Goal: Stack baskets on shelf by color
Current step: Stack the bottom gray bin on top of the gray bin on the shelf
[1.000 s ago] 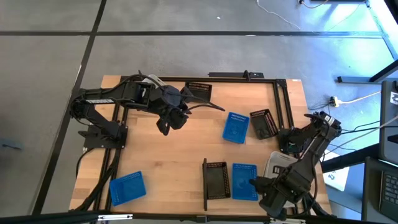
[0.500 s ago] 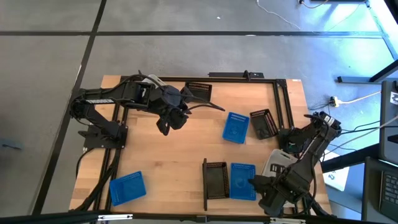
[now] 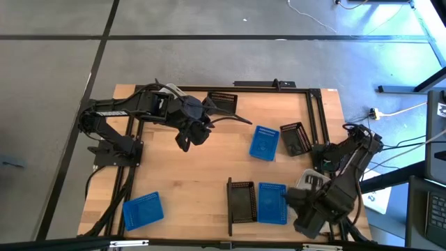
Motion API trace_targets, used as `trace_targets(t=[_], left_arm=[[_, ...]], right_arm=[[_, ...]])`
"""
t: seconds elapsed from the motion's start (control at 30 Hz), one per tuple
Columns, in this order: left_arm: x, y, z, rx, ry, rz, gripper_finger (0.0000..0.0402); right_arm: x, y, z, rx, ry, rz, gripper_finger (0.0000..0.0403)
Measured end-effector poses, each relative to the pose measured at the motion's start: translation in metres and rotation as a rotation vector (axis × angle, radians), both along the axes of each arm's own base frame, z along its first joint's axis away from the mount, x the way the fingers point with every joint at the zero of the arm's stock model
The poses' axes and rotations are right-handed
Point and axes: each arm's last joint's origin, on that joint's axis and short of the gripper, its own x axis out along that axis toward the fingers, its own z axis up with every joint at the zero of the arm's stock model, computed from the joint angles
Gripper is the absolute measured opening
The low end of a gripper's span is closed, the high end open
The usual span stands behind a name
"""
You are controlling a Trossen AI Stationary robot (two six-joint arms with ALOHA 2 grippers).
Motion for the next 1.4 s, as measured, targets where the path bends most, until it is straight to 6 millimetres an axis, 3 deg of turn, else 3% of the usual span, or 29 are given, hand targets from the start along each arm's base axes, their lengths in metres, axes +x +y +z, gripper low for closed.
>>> trace_targets(t=[0.17, 0.37, 0.53, 0.87, 1.4], left_arm=[[0.000, 0.000, 0.000, -0.025, -0.006, 0.022, 0.0082], [0.000, 0.000, 0.000, -0.042, -0.011, 0.038, 0.0082], [0.000, 0.000, 0.000, -0.043, -0.011, 0.038, 0.0082], [0.000, 0.000, 0.000, -0.045, -0.011, 0.035, 0.0082], [0.000, 0.000, 0.000, -0.045, -0.010, 0.035, 0.0082]], right_arm=[[0.013, -0.014, -0.011, -0.170, -0.148, -0.121, 0.0071], [0.018, -0.030, -0.044, -0.254, -0.046, -0.234, 0.0071], [0.019, -0.038, -0.063, -0.219, 0.110, -0.279, 0.0071], [0.021, -0.039, -0.091, -0.220, 0.085, -0.262, 0.0071], [0.023, -0.024, -0.095, 0.039, 0.182, -0.127, 0.0071]])
